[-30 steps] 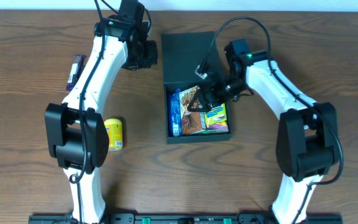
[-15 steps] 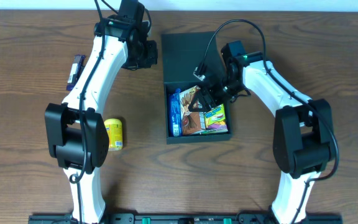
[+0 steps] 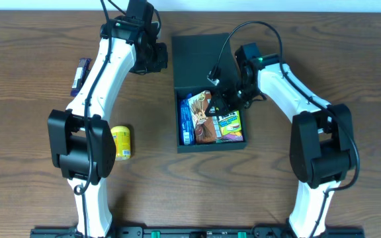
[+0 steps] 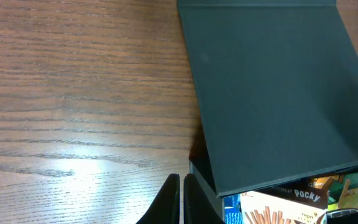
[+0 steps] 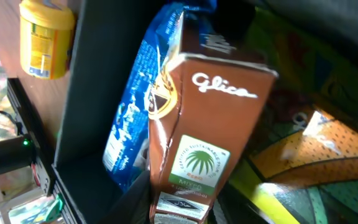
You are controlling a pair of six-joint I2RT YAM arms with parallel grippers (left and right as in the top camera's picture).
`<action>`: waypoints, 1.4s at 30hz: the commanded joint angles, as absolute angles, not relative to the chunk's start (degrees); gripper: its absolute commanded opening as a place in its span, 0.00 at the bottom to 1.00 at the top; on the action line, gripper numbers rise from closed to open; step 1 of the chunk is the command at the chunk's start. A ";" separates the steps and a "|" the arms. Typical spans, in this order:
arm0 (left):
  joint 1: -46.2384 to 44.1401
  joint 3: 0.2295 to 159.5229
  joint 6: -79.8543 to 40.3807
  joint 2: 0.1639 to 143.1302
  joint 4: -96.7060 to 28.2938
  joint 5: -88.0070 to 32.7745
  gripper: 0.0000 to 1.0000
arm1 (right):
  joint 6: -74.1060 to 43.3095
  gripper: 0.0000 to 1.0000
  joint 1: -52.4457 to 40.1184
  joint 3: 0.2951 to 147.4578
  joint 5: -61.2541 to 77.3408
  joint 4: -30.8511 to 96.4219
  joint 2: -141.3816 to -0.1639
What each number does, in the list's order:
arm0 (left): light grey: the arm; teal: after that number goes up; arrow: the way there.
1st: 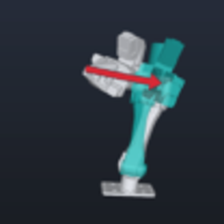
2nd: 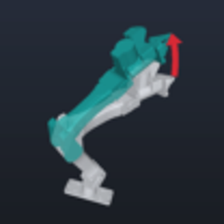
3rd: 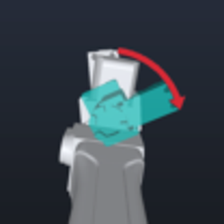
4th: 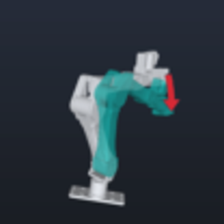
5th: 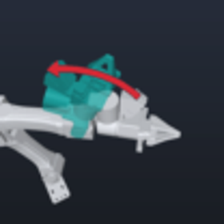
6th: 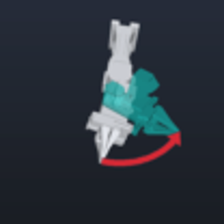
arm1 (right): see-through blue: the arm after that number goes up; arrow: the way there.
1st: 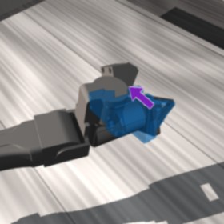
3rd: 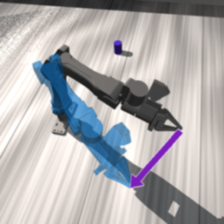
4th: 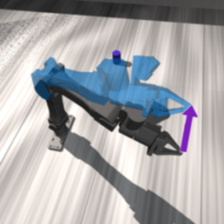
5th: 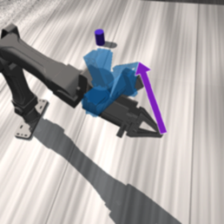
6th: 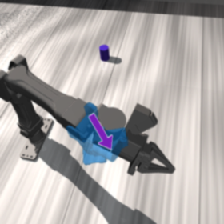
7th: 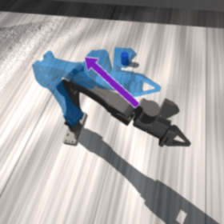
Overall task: Pack container
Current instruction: 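Push the Pocky box upright into the box with the right gripper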
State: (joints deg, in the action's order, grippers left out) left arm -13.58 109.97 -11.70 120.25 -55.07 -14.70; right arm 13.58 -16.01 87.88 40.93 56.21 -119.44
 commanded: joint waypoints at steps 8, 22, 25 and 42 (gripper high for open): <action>-13.30 110.89 -10.24 121.05 -55.00 -15.00 0.06 | 13.28 0.23 -14.06 94.19 40.99 60.03 -118.32; -13.30 110.89 -10.24 121.05 -54.94 -15.00 0.05 | 13.28 0.21 -5.54 94.41 40.93 68.55 -118.08; -13.30 110.89 -10.26 121.05 -54.81 -15.00 0.05 | 13.28 0.22 -4.78 94.41 40.93 68.82 -118.08; -13.30 110.89 -10.26 121.05 -54.74 -15.00 0.06 | 15.27 0.23 -0.19 95.46 43.81 70.85 -115.72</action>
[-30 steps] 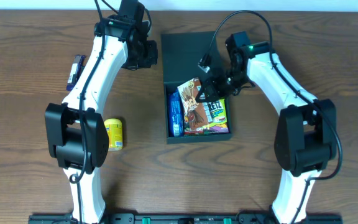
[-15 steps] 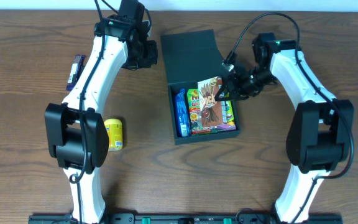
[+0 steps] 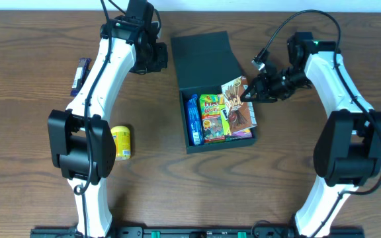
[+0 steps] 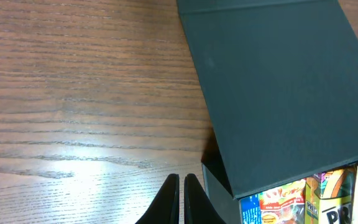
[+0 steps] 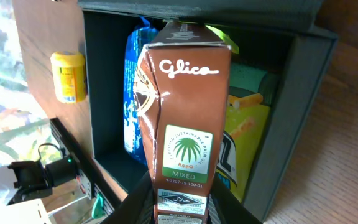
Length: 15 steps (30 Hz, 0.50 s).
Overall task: Pack container
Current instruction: 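Push the Pocky box upright into the box with the right gripper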
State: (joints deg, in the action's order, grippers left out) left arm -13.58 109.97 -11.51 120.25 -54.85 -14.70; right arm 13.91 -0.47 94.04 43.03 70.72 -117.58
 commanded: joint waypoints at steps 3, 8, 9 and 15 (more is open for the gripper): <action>-13.30 110.89 -10.26 121.05 -54.76 -15.00 0.06 | 15.25 0.31 -0.19 95.46 41.06 71.22 -115.72; -13.30 110.89 -10.26 121.05 -54.81 -15.03 0.06 | 12.62 0.46 -0.19 95.46 35.35 71.61 -115.72; -13.30 110.89 -10.26 121.05 -54.81 -15.03 0.06 | 12.10 0.48 -0.19 95.46 34.22 71.61 -115.72; -13.32 110.89 -10.26 121.05 -54.81 -15.03 0.06 | 11.81 0.60 -0.19 95.48 32.75 71.55 -115.72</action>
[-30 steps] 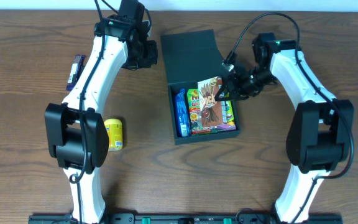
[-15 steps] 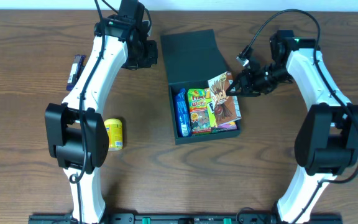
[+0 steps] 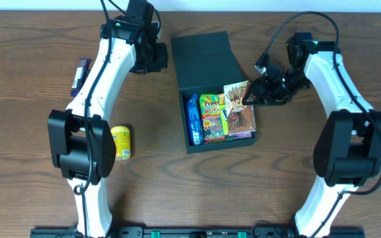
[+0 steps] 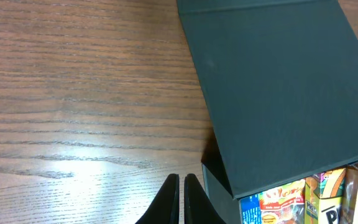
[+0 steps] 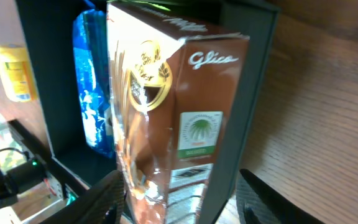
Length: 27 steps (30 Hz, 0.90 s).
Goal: Pack container
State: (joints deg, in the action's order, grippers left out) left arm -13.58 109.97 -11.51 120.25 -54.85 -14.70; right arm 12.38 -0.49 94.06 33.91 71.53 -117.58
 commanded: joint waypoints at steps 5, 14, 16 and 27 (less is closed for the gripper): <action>-13.30 110.89 -10.24 121.05 -54.81 -15.00 0.06 | 11.51 0.63 -0.16 95.50 32.71 70.43 -115.72; -13.32 110.78 -10.26 121.08 -56.36 -14.85 0.06 | 8.32 0.52 -0.16 100.82 28.40 69.93 -115.70; -13.54 110.74 -10.28 121.08 -57.28 -14.85 0.05 | 6.61 0.43 -0.19 103.53 24.91 70.17 -115.70; -14.39 102.65 -12.91 121.08 -58.17 -17.67 0.05 | 3.20 0.02 -0.91 98.39 20.27 73.21 -115.79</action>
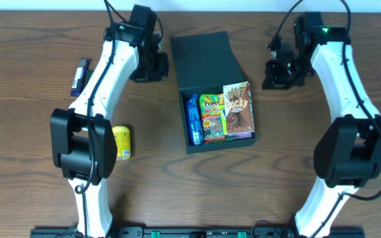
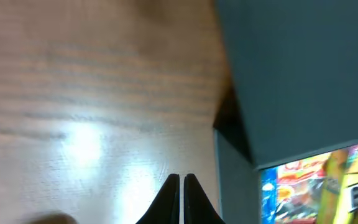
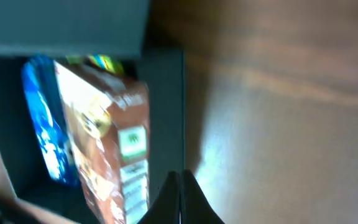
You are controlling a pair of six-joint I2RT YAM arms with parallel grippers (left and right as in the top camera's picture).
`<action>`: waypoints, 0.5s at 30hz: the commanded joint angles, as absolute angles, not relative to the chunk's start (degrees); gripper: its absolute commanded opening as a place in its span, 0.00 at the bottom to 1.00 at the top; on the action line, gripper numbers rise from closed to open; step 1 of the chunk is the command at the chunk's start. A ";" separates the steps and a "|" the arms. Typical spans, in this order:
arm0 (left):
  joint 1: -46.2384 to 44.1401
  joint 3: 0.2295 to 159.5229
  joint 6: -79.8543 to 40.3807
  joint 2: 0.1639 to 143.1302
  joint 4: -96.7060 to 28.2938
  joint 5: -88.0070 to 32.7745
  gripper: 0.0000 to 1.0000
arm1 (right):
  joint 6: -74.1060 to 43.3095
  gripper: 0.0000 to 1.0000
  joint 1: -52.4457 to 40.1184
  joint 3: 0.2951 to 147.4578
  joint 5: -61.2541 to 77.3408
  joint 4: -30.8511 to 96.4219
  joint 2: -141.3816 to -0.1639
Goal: Pack container
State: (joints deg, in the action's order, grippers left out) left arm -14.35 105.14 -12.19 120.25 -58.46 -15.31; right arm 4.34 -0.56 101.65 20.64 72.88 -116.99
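The dark green box [image 1: 217,147] sits mid-table with its lid [image 1: 204,56] folded open behind it. Inside lie a blue packet [image 1: 191,120], an orange-green snack pack [image 1: 210,118] and a brown Pocky box [image 1: 238,108] along the right wall. My right gripper [image 1: 274,69] is shut and empty, up and to the right of the box; its wrist view shows the Pocky box [image 3: 114,155] inside the box wall [image 3: 166,106]. My left gripper [image 1: 152,66] is shut and empty over the table, left of the lid [image 2: 303,62].
A yellow can [image 1: 121,142] lies on the table to the left of the box, near my left arm's base. A small dark bar [image 1: 80,73] lies at the far left. Both arms reach in from the front edge.
My right gripper was open beside the leaning Pocky box at the box's right wall. It is now shut, empty and farther back right. The Pocky box lies flat inside. My left gripper shifted slightly.
My right gripper was shut on the Pocky box down among the packs. Then it held the Pocky box upright over the right side, with the container shifted a little rightward. Then its jaws stood open beside it. Now the Pocky box lies packed and the gripper is clear.
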 commanded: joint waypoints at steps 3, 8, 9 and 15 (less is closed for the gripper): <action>-14.48 100.92 -13.37 121.08 -56.71 -19.92 0.06 | 3.22 0.02 -0.95 93.93 23.70 72.62 -115.79; -15.49 98.37 -14.83 121.08 -52.97 -21.69 0.06 | 3.22 0.02 -1.76 87.64 27.94 70.19 -115.79; -15.75 98.24 -14.83 121.08 -52.56 -22.13 0.06 | 3.22 0.02 -2.02 87.05 28.01 69.95 -115.79; -17.41 97.95 -15.11 121.10 -50.83 -22.15 0.06 | 3.22 0.02 -5.04 84.93 29.43 68.95 -115.79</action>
State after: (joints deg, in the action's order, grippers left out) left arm -16.95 98.59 -14.61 120.51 -50.87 -21.26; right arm 3.75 -3.36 85.52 26.76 69.14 -116.95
